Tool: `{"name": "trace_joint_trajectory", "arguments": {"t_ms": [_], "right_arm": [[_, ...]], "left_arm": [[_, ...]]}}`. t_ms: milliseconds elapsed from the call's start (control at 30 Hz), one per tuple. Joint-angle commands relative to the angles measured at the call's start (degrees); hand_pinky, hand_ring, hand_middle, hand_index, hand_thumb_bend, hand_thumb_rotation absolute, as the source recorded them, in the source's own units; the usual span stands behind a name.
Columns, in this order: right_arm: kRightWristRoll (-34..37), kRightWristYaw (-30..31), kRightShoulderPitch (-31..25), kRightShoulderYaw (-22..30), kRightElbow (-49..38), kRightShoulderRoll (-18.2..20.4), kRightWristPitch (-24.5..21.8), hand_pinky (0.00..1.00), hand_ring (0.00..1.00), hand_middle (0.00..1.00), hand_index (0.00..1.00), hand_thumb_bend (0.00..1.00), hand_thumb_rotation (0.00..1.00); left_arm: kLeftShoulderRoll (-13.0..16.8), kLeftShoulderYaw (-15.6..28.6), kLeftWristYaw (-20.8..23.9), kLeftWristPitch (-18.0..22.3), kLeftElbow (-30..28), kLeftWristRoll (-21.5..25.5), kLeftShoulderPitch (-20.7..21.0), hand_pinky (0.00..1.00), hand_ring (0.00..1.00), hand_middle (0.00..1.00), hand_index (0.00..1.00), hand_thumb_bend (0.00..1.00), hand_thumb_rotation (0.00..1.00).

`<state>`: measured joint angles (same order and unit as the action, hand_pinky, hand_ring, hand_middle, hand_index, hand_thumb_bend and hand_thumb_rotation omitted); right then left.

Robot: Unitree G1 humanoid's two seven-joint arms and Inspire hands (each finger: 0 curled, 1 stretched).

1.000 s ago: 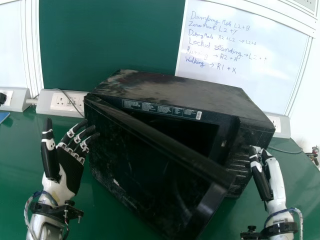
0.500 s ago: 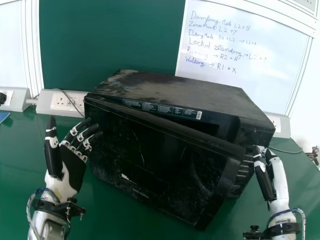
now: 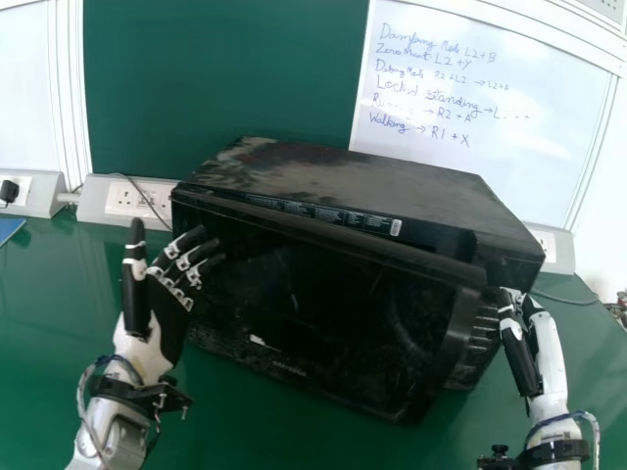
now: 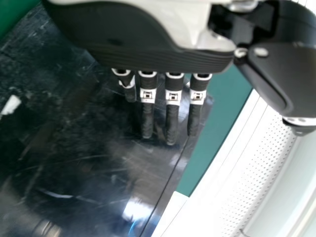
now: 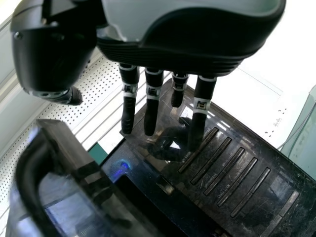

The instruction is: Put biscuit inside oven

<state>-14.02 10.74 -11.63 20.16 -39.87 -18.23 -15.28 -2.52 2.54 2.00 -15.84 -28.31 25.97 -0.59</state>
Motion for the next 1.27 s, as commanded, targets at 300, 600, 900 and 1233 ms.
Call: {"name": "trace_joint_trajectory", "arguments": {"t_ms": [300, 600, 900, 1233], "right_arm": [[0.1, -0.6, 0.6, 1.0, -0.8, -0.6, -1.1, 0.67, 0.76, 0.78, 0.73, 0.61, 0.07], [-0.3, -0.6, 0.3, 1.6, -0.4, -1.4, -0.3, 0.64, 0.74, 0.77, 0.73, 0.61, 0.07], [-0.3, -0.7, 0.2, 1.4, -0.7, -1.3, -0.6, 0.64, 0.73, 0.76, 0.72, 0.61, 0.08], [0.0, -1.2, -0.5, -0.1, -1.4, 0.3, -0.9, 0.57, 0.70, 0.77, 0.73, 0.61, 0.07]], "left_arm": [[-1.7, -2.5, -1.1, -0.4, 6.9, -2.6, 4.8, 0.76, 0.76, 0.76, 0.80, 0.74, 0.49], [-1.7, -3.4, -2.3, 2.0, 12.0, -5.0, 7.7, 0.77, 0.77, 0.76, 0.81, 0.73, 0.51], [-2.2, -3.3, -2.7, 2.6, 11.9, -5.5, 7.4, 0.76, 0.77, 0.76, 0.80, 0.73, 0.52], [0.8, 0.6, -3.5, -1.3, 2.1, -0.6, 2.7, 0.76, 0.74, 0.74, 0.79, 0.70, 0.54]]}}
